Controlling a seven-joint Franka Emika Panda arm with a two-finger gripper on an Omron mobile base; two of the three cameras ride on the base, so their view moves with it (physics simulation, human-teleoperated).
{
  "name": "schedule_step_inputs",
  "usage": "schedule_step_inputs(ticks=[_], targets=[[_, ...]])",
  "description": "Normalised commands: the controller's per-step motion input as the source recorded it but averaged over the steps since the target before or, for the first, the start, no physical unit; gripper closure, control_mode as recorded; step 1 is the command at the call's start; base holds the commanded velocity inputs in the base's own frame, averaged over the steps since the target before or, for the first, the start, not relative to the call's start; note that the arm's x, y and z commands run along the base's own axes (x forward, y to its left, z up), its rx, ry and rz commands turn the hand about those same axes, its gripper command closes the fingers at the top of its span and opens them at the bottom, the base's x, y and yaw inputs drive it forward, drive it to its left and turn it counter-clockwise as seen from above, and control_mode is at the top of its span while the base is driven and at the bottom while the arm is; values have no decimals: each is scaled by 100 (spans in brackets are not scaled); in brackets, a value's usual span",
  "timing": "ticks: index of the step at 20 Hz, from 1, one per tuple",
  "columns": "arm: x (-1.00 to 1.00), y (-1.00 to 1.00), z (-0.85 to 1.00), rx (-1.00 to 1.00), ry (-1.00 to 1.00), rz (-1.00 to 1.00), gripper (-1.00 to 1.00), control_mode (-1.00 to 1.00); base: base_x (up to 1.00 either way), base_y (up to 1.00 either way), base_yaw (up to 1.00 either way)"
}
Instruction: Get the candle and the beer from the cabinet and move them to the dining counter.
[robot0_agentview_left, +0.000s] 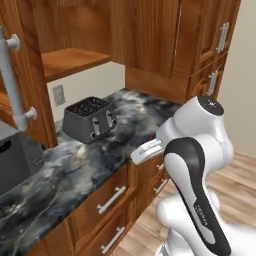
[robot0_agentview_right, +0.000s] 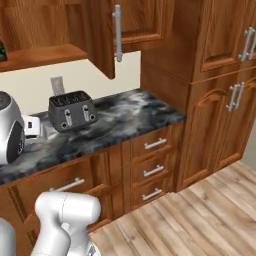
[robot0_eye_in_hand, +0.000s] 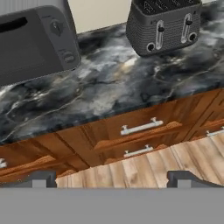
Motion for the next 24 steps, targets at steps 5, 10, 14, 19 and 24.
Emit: schedule_step_inputs(ticks=[5,10,14,19,24], targets=[[0,0,0,0,0,0,-100,100,100,3,22],[0,0,0,0,0,0,-100,100,70,0,28],[0,0,0,0,0,0,-100,100,48,13,39],[0,0,0,0,0,0,-100,100,71,19,44],[0,0,0,0,0,0,-100,100,80,31,42]])
